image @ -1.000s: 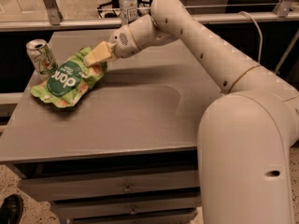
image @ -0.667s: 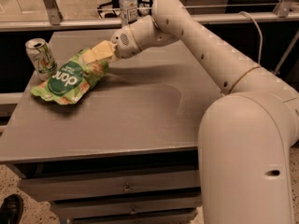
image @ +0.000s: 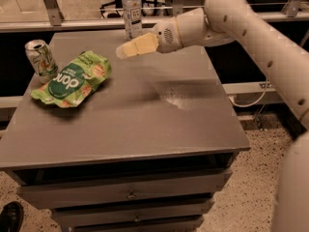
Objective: Move green rice chip bag near 7up can
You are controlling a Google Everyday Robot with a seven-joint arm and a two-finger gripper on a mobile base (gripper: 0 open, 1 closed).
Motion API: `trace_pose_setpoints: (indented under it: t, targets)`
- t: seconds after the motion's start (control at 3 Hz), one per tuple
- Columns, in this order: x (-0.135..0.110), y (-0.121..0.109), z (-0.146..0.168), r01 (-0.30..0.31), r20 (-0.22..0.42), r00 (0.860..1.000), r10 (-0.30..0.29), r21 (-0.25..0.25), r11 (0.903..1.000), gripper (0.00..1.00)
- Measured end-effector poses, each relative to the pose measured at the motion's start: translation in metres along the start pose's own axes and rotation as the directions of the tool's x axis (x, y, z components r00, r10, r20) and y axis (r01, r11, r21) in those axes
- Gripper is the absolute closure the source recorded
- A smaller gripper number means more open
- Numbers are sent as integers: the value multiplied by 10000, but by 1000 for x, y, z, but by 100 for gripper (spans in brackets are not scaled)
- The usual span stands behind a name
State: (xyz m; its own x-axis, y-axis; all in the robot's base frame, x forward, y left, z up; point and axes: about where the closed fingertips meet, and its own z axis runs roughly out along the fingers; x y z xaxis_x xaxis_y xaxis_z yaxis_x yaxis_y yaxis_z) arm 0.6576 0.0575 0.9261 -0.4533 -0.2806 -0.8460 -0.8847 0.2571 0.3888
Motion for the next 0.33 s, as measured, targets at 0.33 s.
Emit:
trace_pose_setpoints:
  t: [0.33]
  targets:
    - [14, 13, -76, 933, 969, 9901, -1013, 839, 9921, 0]
